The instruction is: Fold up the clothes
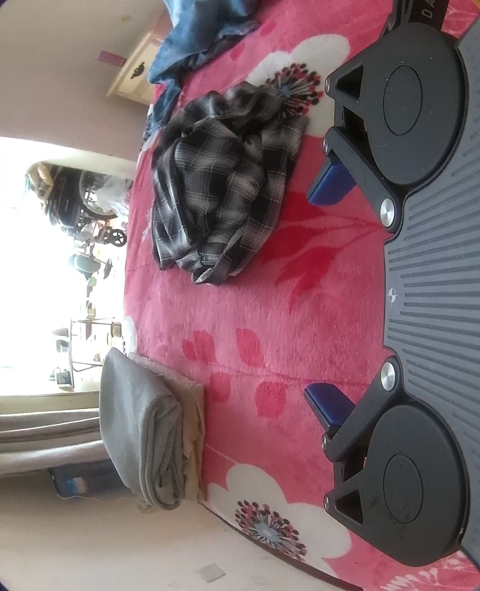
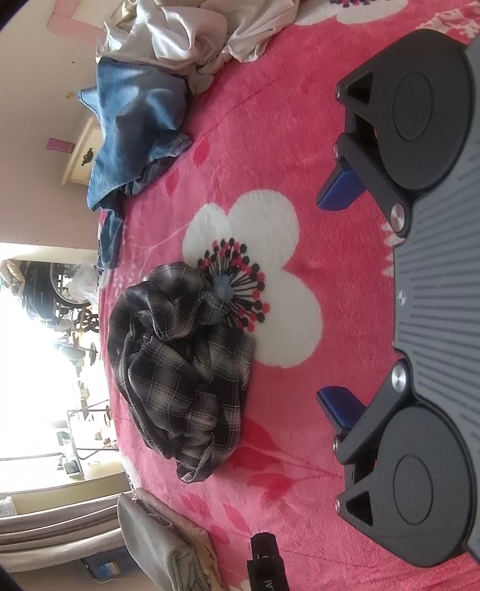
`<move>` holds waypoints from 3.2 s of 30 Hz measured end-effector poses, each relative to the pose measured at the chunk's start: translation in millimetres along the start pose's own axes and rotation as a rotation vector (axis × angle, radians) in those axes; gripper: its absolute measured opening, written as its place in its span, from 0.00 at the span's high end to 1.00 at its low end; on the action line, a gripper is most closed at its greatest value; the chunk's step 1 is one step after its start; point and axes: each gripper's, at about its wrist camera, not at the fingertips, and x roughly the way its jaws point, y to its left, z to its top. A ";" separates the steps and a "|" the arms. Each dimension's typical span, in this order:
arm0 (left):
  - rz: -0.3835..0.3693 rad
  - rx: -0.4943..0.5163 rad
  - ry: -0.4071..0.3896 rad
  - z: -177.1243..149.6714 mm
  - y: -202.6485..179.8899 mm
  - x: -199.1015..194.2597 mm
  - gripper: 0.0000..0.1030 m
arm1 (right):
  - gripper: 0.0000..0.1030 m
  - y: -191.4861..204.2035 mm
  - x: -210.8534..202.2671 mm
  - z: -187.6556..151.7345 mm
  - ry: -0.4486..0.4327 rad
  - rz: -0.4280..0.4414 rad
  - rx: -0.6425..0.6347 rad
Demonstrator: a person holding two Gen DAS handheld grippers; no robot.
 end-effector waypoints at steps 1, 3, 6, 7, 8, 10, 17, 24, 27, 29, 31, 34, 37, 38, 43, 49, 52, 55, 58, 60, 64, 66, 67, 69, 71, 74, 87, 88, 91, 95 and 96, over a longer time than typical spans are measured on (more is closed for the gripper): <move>0.000 0.000 0.000 -0.1 0.1 -0.5 0.00 | 0.00 0.3 -0.4 0.1 0.001 -0.002 -0.001; -0.001 0.002 0.008 -1.1 -0.2 -1.4 0.00 | 0.00 1.0 -1.3 0.4 0.003 -0.006 -0.004; 0.007 0.004 0.020 -3.3 -1.2 -1.6 0.00 | 0.00 1.8 -2.5 0.6 0.004 -0.010 -0.009; 0.010 0.006 0.027 -4.0 -1.4 -1.4 0.00 | 0.00 1.9 -2.9 0.6 0.003 -0.010 -0.010; 0.014 0.007 0.034 -4.4 -1.4 -1.3 0.00 | 0.00 2.1 -3.1 0.4 0.003 -0.011 -0.012; 0.025 0.012 0.042 -5.4 -1.9 -0.9 0.00 | 0.00 2.1 -3.0 0.3 0.003 -0.012 -0.014; 0.051 0.023 0.029 -5.7 -1.1 -3.6 0.00 | 0.00 2.4 -3.4 -0.1 0.007 -0.014 -0.014; 0.062 0.028 0.034 -5.8 -2.9 -3.9 0.00 | 0.00 3.1 -5.4 -0.1 0.001 -0.015 -0.017; 0.063 0.032 0.034 -5.9 -3.4 -3.8 0.00 | 0.00 2.6 -5.9 0.7 0.002 -0.011 -0.014; 0.065 0.032 0.035 -6.0 -3.4 -3.5 0.00 | 0.00 2.6 -6.7 1.1 0.000 -0.010 -0.012; 0.065 0.031 0.038 -6.1 -3.2 -3.1 0.00 | 0.00 2.9 -7.2 1.5 -0.002 -0.008 -0.011; 0.066 0.032 0.039 -6.8 -3.2 -2.9 0.00 | 0.00 4.0 -7.3 1.5 -0.001 -0.007 -0.011; 0.066 0.035 0.039 -6.5 -2.5 -3.0 0.00 | 0.00 4.1 -6.8 1.6 0.001 -0.005 -0.009; 0.066 0.036 0.039 -6.7 -2.4 -2.9 0.00 | 0.00 4.1 -6.7 1.7 0.001 -0.004 -0.008; 0.067 0.039 0.043 -7.2 -2.6 -2.0 0.00 | 0.00 4.5 -6.6 1.6 0.002 -0.003 -0.005; 0.068 0.042 0.047 -8.0 -3.1 -1.2 0.00 | 0.00 4.7 -7.0 1.3 0.001 -0.002 -0.005; 0.068 0.044 0.048 -8.4 -3.3 -0.8 0.00 | 0.00 4.8 -6.8 1.3 0.001 -0.002 -0.004; 0.069 0.046 0.050 -8.8 -3.6 -0.5 0.00 | 0.00 4.6 -6.8 1.2 0.001 -0.002 -0.004; 0.069 0.047 0.052 -9.2 -3.7 0.4 0.00 | 0.00 4.2 -6.5 0.9 0.002 -0.001 -0.004; 0.068 0.049 0.053 -9.4 -3.7 1.2 0.00 | 0.00 4.5 -5.8 1.0 0.003 -0.001 -0.005; 0.068 0.051 0.055 -9.9 -3.8 2.8 0.00 | 0.00 5.0 -4.0 1.1 0.005 -0.002 -0.006; 0.067 0.053 0.056 -10.2 -3.8 3.5 0.00 | 0.00 5.3 -3.2 1.2 0.006 -0.002 -0.006; 0.067 0.054 0.057 -10.3 -3.9 4.1 0.00 | 0.00 5.6 -2.9 1.0 0.006 -0.003 -0.006; 0.067 0.055 0.059 -10.8 -4.3 4.9 0.00 | 0.00 5.6 -1.9 0.9 0.007 -0.004 -0.006; 0.065 0.057 0.059 -11.3 -4.4 6.0 0.00 | 0.00 5.6 -0.9 0.8 0.008 -0.005 -0.005; 0.062 0.063 0.058 -11.5 -4.8 7.5 0.00 | 0.00 5.7 0.7 0.7 0.009 -0.007 -0.004; -0.001 0.060 0.032 -9.9 -9.3 19.5 0.00 | 0.00 3.6 13.0 1.5 -0.004 -0.001 0.002; -0.009 0.056 0.029 -9.4 -9.5 20.8 0.00 | 0.00 3.2 14.5 1.6 -0.003 0.000 0.005; -0.035 0.041 0.026 -7.5 -9.8 26.0 0.00 | 0.00 1.9 20.3 2.0 -0.003 0.000 0.010; -0.061 0.031 0.027 -6.3 -11.2 34.2 0.00 | 0.00 2.0 28.1 2.2 -0.006 0.004 0.006; -0.066 0.030 0.028 -6.0 -11.5 36.6 0.00 | 0.00 2.2 30.0 2.1 -0.007 0.003 0.003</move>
